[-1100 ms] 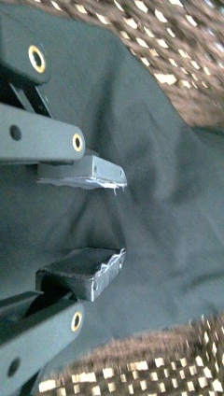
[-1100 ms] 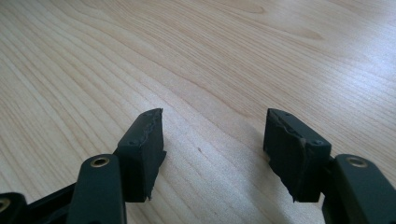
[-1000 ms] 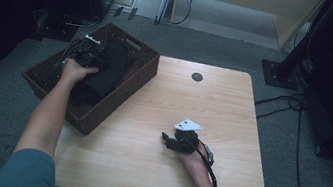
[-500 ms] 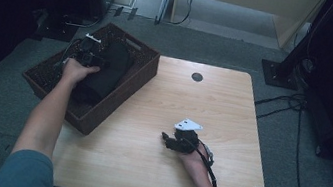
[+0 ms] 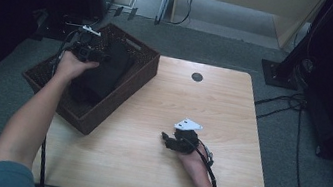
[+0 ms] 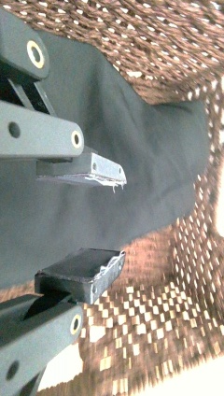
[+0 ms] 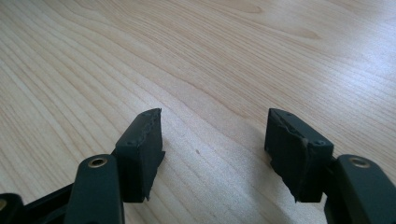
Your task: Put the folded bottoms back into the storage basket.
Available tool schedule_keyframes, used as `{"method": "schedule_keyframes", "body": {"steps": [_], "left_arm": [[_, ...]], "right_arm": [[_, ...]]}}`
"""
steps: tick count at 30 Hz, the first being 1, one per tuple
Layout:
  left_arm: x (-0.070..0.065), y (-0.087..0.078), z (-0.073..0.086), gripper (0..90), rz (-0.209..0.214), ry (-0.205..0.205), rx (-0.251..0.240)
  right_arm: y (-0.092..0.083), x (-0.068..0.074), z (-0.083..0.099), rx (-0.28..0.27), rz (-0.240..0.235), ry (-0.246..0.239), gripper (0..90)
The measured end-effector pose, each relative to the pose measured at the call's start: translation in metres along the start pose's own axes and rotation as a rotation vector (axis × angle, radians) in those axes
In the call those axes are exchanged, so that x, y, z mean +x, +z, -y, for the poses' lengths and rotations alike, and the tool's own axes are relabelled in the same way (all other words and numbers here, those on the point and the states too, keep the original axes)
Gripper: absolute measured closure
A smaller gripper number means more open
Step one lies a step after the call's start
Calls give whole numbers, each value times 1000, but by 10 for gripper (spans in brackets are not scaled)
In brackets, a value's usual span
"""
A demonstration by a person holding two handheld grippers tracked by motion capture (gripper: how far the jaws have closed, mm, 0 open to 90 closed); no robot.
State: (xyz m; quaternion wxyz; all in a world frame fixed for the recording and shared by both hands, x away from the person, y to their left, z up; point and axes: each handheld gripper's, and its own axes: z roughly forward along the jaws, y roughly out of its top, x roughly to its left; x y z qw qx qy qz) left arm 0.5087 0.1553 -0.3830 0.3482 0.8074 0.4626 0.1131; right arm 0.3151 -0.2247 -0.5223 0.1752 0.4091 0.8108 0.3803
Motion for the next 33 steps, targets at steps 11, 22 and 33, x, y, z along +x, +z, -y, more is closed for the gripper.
{"method": "schedule_keyframes", "body": {"steps": [11,22,33], "left_arm": [[-42,-33,-4,591,66,40,-9],[-87,-20,5,574,138,101,-5],[-96,11,26,565,142,106,34]], "right_arm": [[0,0,0,1,0,0,368],[0,0,0,1,1,0,367],[0,0,0,0,2,4,360]]}}
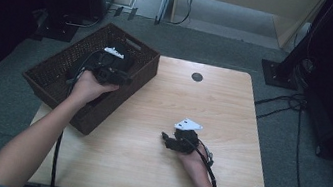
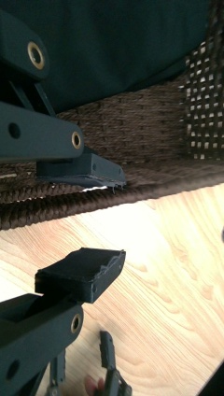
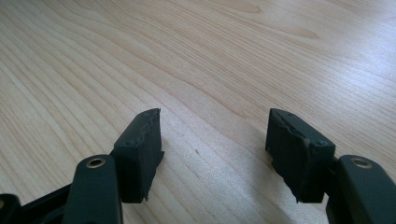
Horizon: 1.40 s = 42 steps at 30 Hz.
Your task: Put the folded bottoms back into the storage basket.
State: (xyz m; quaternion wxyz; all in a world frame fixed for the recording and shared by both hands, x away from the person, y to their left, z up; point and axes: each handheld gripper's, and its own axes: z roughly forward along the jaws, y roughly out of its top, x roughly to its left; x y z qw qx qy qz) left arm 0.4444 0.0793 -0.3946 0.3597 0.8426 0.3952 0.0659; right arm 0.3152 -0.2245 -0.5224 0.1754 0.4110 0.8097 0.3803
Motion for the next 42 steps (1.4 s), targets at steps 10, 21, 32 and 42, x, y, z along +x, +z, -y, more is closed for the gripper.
{"method": "schedule_keyframes", "body": {"steps": [10,21,32,42], "left_arm": [[-1,20,11,707,-42,7,85],[-2,22,15,788,-55,-4,99],[-3,12,27,789,-68,-38,90],[19,-4,38,788,-149,-144,70]], "right_arm": [[0,0,0,-2,1,-1,356],[0,0,0,-2,1,-3,356],[0,0,0,-2,2,-3,356],[0,0,0,-1,3,-2,354]]}}
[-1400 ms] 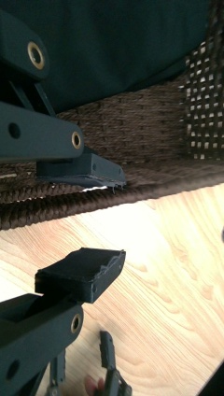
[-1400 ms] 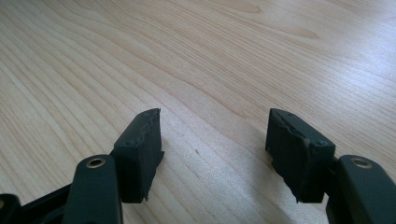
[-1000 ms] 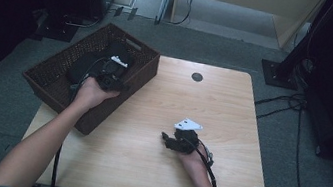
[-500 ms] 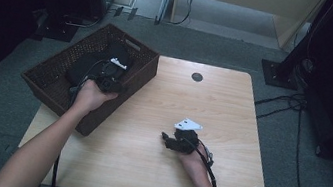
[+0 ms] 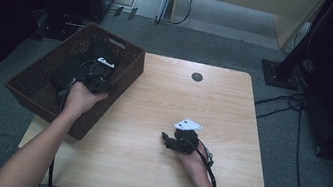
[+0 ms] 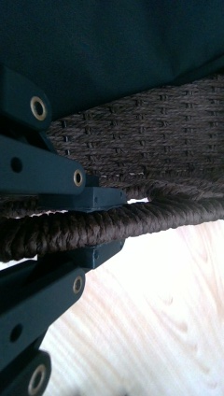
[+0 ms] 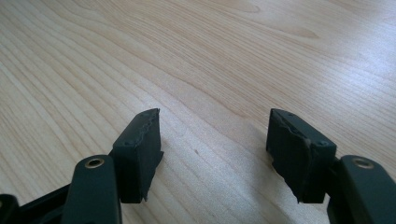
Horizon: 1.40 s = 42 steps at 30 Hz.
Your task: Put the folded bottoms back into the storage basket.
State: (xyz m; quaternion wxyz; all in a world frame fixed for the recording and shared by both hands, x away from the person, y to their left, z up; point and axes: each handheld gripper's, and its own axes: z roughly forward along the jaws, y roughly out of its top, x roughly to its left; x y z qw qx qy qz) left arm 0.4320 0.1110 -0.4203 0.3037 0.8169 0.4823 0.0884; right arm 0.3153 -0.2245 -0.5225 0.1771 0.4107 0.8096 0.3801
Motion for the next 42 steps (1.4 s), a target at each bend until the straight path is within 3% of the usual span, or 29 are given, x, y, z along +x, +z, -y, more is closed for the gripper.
{"method": "schedule_keyframes", "body": {"steps": [9,15,19,24,28,30,34,38,42], "left_arm": [[34,-2,-6,784,-88,-131,-25],[45,6,-19,780,-145,-207,-42],[44,14,-29,775,-193,-206,-27],[49,19,-34,756,-172,-257,-40],[50,16,-31,638,-135,-233,-53],[48,4,-30,577,-112,-228,-89],[41,-22,-31,563,-90,-193,-162],[23,-38,-32,545,-40,-138,-185],[-4,-38,-27,520,8,-70,-197]], "right_arm": [[0,0,0,1,-1,-1,354],[0,0,0,1,-1,-2,354],[0,0,0,0,-2,1,354],[0,0,-1,2,1,2,355],[0,0,-1,1,0,2,354],[1,0,-1,1,0,2,354],[0,1,-1,3,2,1,354],[0,1,-1,2,2,4,354],[0,1,-1,4,2,2,351]]}}
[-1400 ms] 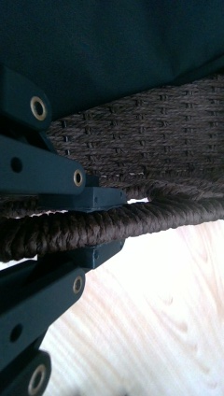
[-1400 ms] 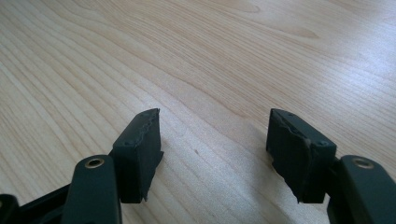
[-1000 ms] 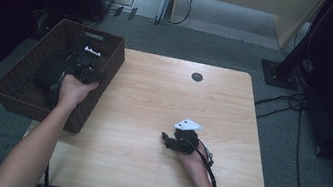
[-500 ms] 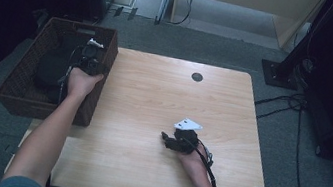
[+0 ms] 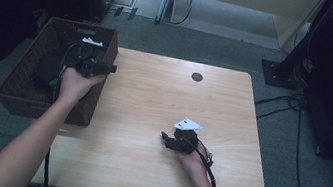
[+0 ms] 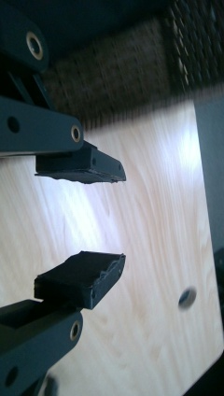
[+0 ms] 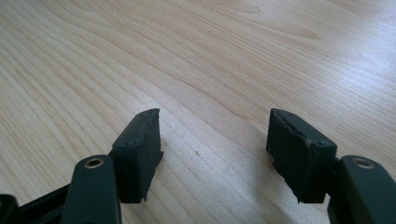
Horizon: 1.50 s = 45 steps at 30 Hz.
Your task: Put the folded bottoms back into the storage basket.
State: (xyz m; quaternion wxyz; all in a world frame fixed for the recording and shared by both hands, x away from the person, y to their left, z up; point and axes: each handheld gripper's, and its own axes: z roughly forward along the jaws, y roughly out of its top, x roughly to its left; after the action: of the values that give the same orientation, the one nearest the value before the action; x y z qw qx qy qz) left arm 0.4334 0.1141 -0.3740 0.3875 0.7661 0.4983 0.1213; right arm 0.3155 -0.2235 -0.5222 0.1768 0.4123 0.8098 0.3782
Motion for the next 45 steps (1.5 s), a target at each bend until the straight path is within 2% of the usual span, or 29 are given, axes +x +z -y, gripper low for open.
{"method": "schedule_keyframes", "body": {"steps": [5,6,8,10,13,19,25,27,29,35,41,45], "left_arm": [[-27,15,19,505,72,40,15],[-31,20,23,503,70,58,23],[-36,27,30,498,94,55,31],[-44,30,34,496,91,85,35],[-54,35,38,492,114,108,43],[-66,47,55,484,145,132,69],[-77,64,83,464,158,210,117],[-79,68,88,457,161,214,130],[-81,76,100,454,180,201,143],[-90,88,122,437,181,246,165],[-94,90,133,420,163,309,102],[-93,91,141,387,147,372,36]], "right_arm": [[0,0,0,0,-1,-1,331],[0,0,1,2,-1,1,328],[-1,0,1,2,-2,1,322],[-1,0,1,1,-4,-1,313],[-2,0,2,5,-8,-8,294],[-4,-1,4,12,-21,-20,249],[-6,-3,6,19,-31,-29,218],[-6,-3,6,19,-31,-30,217],[-6,-3,6,20,-32,-31,217],[-6,-3,6,19,-32,-32,217],[-6,-2,6,22,-31,-28,216],[-6,-2,6,21,-31,-29,216]]}}
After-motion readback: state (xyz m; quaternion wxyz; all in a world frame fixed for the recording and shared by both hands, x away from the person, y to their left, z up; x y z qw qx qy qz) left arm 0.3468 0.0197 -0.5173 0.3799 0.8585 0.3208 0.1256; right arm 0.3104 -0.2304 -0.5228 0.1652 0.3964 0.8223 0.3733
